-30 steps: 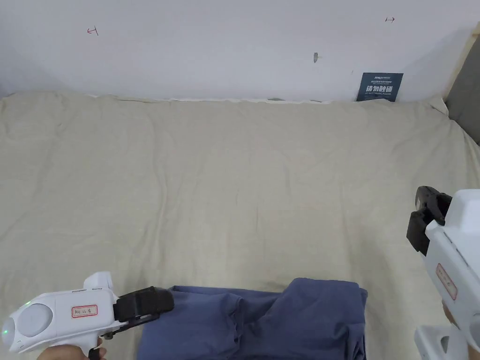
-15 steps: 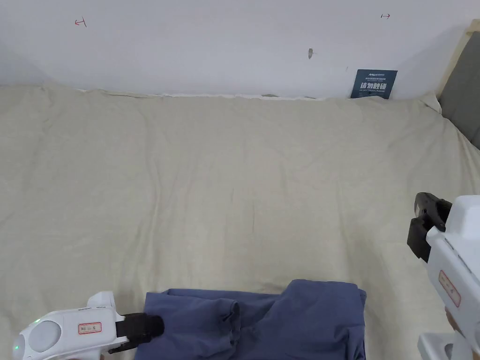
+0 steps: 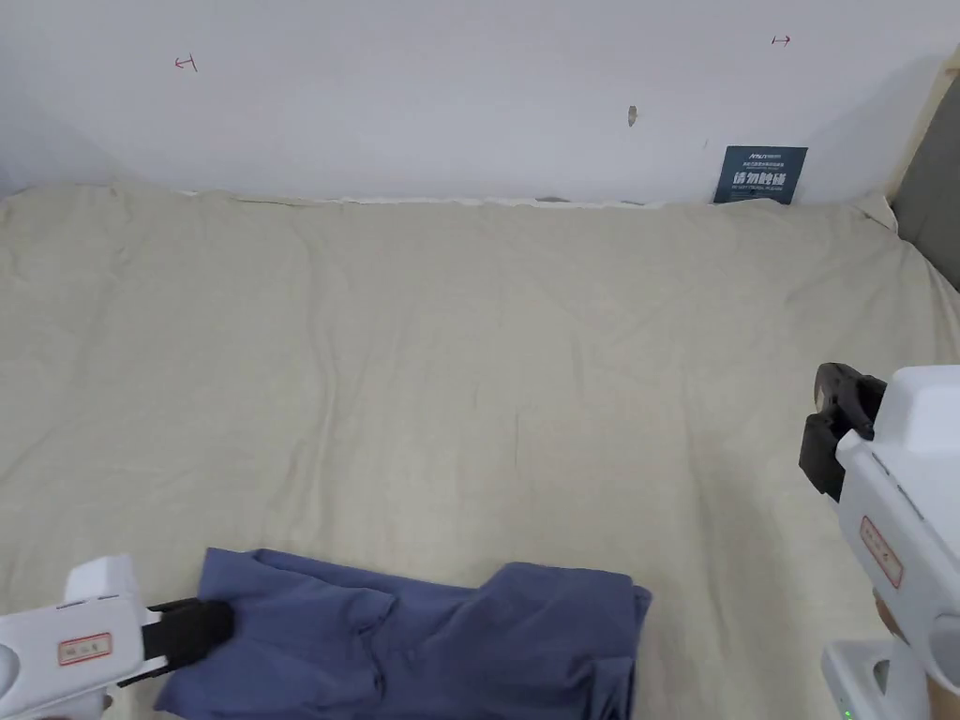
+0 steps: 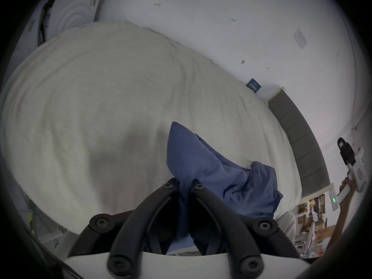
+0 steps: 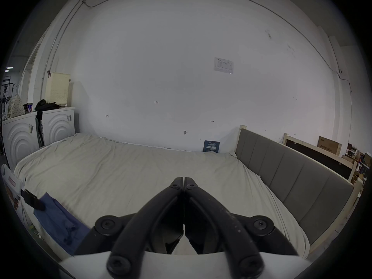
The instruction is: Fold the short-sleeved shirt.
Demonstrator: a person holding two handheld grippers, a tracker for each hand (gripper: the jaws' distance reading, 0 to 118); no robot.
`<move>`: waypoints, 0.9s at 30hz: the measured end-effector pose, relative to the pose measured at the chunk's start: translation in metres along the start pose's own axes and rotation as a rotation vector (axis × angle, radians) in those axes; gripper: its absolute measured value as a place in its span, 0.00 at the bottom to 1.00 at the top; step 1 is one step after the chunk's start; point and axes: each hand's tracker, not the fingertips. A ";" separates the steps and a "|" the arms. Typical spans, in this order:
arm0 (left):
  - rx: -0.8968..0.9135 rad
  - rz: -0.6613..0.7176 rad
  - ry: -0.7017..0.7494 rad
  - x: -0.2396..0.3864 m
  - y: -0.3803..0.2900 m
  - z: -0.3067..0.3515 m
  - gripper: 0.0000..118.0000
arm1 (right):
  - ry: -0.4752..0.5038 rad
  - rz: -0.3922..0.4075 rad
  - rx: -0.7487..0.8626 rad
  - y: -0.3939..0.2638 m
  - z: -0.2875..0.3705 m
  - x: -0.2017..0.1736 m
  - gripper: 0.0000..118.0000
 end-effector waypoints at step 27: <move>-0.294 -0.558 -0.041 0.299 -0.104 -0.141 0.14 | -0.099 -0.039 -0.003 -0.008 0.026 0.047 0.02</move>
